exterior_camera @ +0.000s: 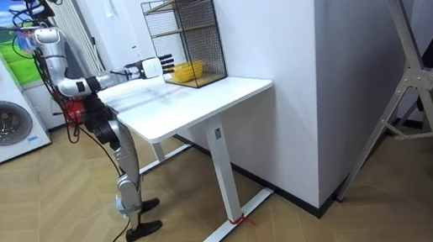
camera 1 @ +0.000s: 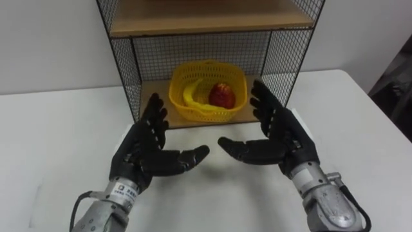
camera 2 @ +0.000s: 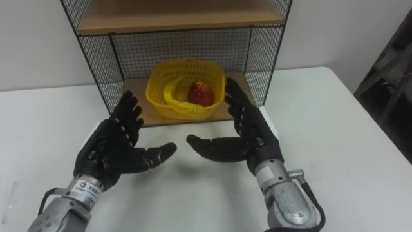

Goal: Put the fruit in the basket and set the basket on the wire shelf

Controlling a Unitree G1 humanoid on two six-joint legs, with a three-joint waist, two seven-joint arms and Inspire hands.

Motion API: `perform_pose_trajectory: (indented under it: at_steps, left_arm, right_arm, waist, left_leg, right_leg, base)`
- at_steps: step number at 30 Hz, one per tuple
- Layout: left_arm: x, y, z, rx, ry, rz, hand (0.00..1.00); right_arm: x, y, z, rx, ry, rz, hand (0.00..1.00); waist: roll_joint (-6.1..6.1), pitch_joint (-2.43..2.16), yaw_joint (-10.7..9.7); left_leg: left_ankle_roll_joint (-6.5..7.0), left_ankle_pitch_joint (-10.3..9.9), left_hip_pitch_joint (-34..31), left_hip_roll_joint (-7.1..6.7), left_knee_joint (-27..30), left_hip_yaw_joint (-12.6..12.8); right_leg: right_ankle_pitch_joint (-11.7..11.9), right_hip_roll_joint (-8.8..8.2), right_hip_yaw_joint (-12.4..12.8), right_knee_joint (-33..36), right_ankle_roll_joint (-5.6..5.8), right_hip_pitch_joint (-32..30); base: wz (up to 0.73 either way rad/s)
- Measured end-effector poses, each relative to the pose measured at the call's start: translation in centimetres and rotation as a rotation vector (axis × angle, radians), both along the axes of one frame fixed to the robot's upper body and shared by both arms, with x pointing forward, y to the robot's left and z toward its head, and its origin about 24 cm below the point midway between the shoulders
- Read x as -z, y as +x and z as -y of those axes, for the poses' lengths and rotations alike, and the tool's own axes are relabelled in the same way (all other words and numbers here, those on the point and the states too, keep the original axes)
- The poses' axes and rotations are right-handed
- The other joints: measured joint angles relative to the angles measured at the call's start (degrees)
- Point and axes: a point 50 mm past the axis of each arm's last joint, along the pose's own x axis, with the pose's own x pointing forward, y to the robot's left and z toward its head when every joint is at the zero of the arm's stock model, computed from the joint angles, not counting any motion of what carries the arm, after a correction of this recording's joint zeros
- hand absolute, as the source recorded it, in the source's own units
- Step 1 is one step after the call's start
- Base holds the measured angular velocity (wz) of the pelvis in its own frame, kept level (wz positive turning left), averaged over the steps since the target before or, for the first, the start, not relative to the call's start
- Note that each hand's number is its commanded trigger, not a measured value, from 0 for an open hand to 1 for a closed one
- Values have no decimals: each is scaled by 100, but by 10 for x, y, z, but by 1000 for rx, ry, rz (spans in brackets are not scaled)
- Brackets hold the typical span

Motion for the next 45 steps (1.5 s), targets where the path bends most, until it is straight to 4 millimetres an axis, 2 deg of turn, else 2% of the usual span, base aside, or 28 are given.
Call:
perform_pose_trajectory:
  at_steps: [5, 9, 13, 15, 18, 20, 21, 23, 24, 26, 27, 28, 31, 33, 35, 36, 38, 39, 40, 41, 42, 45]
  left_arm:
    - [1, -19, -25, -90, 46, -19, 0]
    - [-9, -22, -33, -144, 56, 38, 0]
    - [-14, -25, -51, -247, 84, 75, 0]
    - [-19, -26, -61, -311, 112, 90, 0]
    - [-39, -26, -84, -462, 179, 171, 0]
    - [-63, -30, -109, -648, 242, 265, 0]
    - [-71, -33, -117, -705, 263, 300, 0]
    - [-102, -45, -144, -930, 338, 452, 0]
    - [-108, -49, -150, -987, 356, 486, 0]
    - [-126, -69, -174, -1207, 404, 568, 0]
    - [-129, -74, -179, -1260, 410, 582, 0]
    - [-134, -85, -187, -1358, 413, 602, 0]
    - [-145, -112, -204, -1587, 440, 633, 0]
    - [-146, -128, -214, -1709, 456, 628, 0]
    - [-139, -150, -231, -1875, 428, 560, 0]
    - [-137, -156, -235, -1917, 416, 542, 0]
    - [-125, -175, -250, -2079, 349, 455, 0]
    - [-122, -179, -254, -2112, 317, 431, 0]
    - [-114, -187, -264, -2178, 251, 373, 0]
    - [-108, -195, -271, -2239, 177, 322, 0]
    - [-104, -199, -274, -2264, 140, 297, 0]
    - [-72, -227, -282, -2400, 20, 98, 0]
  right_arm:
    - [-2, -16, 16, 82, -31, 16, 0]
    - [-5, -18, 27, 129, -71, 40, 0]
    - [-11, -21, 42, 238, -126, 93, 0]
    - [-15, -22, 49, 293, -162, 121, 0]
    - [-27, -24, 71, 444, -227, 182, 0]
    - [-51, -28, 91, 567, -303, 281, 0]
    - [-59, -29, 96, 600, -327, 317, 0]
    - [-87, -35, 115, 742, -434, 469, 0]
    - [-92, -38, 121, 783, -459, 500, 0]
    - [-112, -47, 140, 928, -522, 604, 0]
    - [-116, -50, 144, 967, -529, 626, 0]
    - [-122, -58, 154, 1048, -523, 660, 0]
    - [-129, -77, 176, 1255, -431, 699, 0]
    - [-126, -90, 190, 1369, -389, 683, 0]
    - [-116, -112, 211, 1536, -298, 612, 0]
    - [-112, -117, 218, 1582, -267, 588, 0]
    - [-96, -144, 244, 1795, -119, 491, 0]
    - [-92, -152, 249, 1849, -79, 473, 0]
    - [-86, -169, 258, 1956, -2, 441, 0]
    - [-79, -184, 266, 2053, 74, 407, 0]
    - [-73, -190, 269, 2097, 102, 380, 0]
    - [-47, -212, 274, 2229, 235, 237, 0]
  waist:
    - [47, 21, 16]
    - [70, 21, 15]
    - [62, 18, 36]
    - [67, 16, 48]
    - [92, 8, 146]
    - [137, -17, 195]
    - [142, -19, 208]
    - [138, -15, 311]
    - [113, -4, 342]
    - [85, 19, 391]
    - [96, 15, 427]
    - [64, 29, 442]
    - [45, 18, 503]
    - [35, 12, 498]
    - [72, -14, 508]
    - [57, -6, 508]
    - [73, -19, 482]
    - [80, -23, 481]
    - [98, -36, 468]
    - [127, -26, 465]
    - [134, -30, 467]
    - [150, -39, 472]
  left_leg:
    - [-2, -2, -9, -2, -18, -25]
    - [-2, -2, -47, -4, -13, -25]
    - [-13, 8, 22, -6, -57, -35]
    - [-16, 8, 25, -4, -48, -40]
    - [-15, 8, -6, -8, -35, -44]
    - [-14, 10, -60, -22, -33, -86]
    - [-16, 15, -62, -23, -35, -88]
    - [-30, 47, 21, -26, -131, -88]
    - [-33, 59, 62, -29, -171, -86]
    - [-40, 64, 131, -38, -222, -110]
    - [-41, 64, 129, -42, -223, -111]
    - [-42, 65, 123, -51, -218, -111]
    - [-39, 56, 59, -73, -150, -138]
    - [-38, 50, -1, -81, -123, -158]
    - [-33, 47, -110, -97, -74, -212]
    - [-32, 47, -138, -102, -67, -219]
    - [-25, 44, -215, -144, -24, -326]
    - [-23, 43, -228, -159, -12, -351]
    - [-18, 40, -270, -178, 12, -397]
    - [-3, 28, -311, -190, 52, -422]
    - [1, 24, -339, -193, 72, -428]
    - [1, 23, -476, -209, 88, -428]
  right_leg:
    - [0, -2, -59, -11, 1, 23]
    - [0, -5, -60, -11, 1, -12]
    - [0, -3, -67, -15, 1, 41]
    - [0, 1, -76, -20, 0, 46]
    - [0, -5, -108, -21, 1, -2]
    - [0, -8, -110, -15, 0, -46]
    - [0, -8, -109, -11, 0, -62]
    - [0, -10, -114, -17, 0, -56]
    - [-1, -13, -118, -21, 0, -32]
    - [-12, -13, -133, -38, 5, 16]
    - [-13, -13, -127, -57, 5, 18]
    - [-14, -15, -129, -138, 3, 54]
    - [-78, -35, -145, -123, -14, 20]
    - [-101, -46, -185, -119, -12, -17]
    - [-102, -51, -204, -112, -10, -89]
    - [-101, -51, -218, -111, -8, -104]
    - [-120, -75, -300, -101, 11, -122]
    - [-134, -88, -323, -85, 17, -132]
    - [-160, -106, -407, -48, 31, -167]
    - [-188, -125, -451, 12, 35, -200]
    - [-199, -128, -453, 21, 37, -214]
    - [-265, -163, -451, 201, 29, -399]
  base:
    - [4]
    - [0]
    - [0]
    - [0]
    - [0]
    - [4]
    - [0]
    - [-2]
    - [0]
    - [5]
    - [3]
    - [0]
    - [7]
    - [11]
    - [9]
    - [12]
    - [21]
    - [28]
    - [22]
    - [20]
    - [7]
    - [0]
